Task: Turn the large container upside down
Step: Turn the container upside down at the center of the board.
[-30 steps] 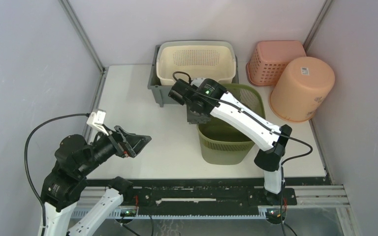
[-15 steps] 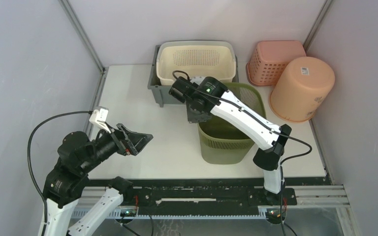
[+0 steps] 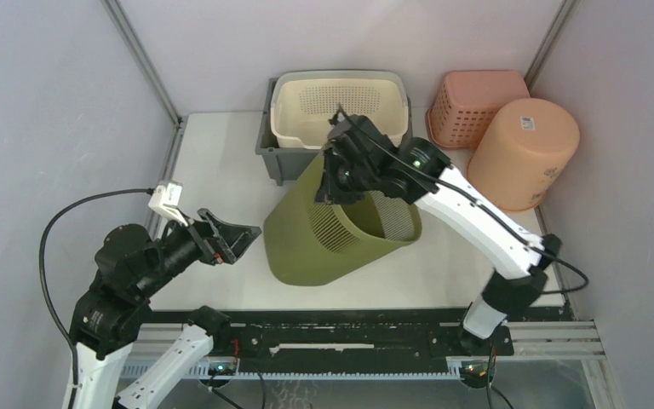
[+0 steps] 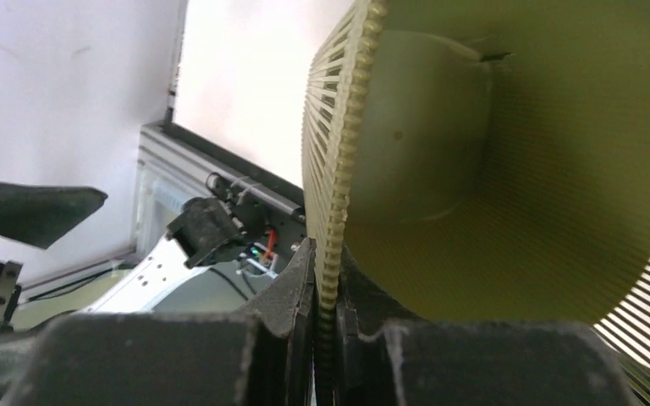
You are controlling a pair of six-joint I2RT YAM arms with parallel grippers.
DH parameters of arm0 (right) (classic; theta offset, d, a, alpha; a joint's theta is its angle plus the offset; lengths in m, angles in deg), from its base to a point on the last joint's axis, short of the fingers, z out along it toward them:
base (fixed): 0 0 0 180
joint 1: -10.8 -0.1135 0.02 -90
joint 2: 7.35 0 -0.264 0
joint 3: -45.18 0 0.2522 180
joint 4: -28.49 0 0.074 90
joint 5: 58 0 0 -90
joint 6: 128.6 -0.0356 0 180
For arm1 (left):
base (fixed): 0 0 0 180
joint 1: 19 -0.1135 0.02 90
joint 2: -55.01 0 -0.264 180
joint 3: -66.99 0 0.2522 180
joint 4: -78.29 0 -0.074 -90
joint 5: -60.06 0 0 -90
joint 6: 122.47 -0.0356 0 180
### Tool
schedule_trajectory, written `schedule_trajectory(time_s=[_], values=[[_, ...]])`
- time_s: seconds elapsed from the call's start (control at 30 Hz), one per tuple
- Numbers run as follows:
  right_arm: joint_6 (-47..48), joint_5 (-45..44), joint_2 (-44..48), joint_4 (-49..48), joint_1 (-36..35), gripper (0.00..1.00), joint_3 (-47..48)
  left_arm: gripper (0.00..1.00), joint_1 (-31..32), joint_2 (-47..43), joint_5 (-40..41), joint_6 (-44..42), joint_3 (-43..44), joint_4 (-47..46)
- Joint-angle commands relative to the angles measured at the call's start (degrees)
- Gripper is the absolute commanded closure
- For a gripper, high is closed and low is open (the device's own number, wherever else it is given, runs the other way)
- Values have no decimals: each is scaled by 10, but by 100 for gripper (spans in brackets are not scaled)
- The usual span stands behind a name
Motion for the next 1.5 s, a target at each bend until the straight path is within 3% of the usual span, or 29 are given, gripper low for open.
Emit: schedule_trajectory(time_s=[0.0,0.13,0.23,0.5,0.63,0.83,1.17,1.33,1.47], values=[[-21,79,126,-255,28,100,-162,0,2,18,26,-6,49,-10],[-63,154,210,-456,66,100,-365,0,3,29,36,3,58,-14],[-66,162,247,-527,83,100,-456,0,2,44,49,8,68,-24],[-88,192,288,-690,118,100,-597,0,-15,96,168,3,52,-66],[-107,232,302,-766,163,100,-670,0,-67,119,154,38,-7,-136],[-139,298,302,-846,216,100,-741,0,-85,132,204,50,-68,-212],[-142,300,300,-840,190,100,-769,0,-86,205,189,86,-117,-363],[-144,289,332,-869,198,100,-819,0,-85,246,157,96,-109,-381],[-168,303,315,-933,215,100,-845,0,-85,227,158,92,-125,-381]])
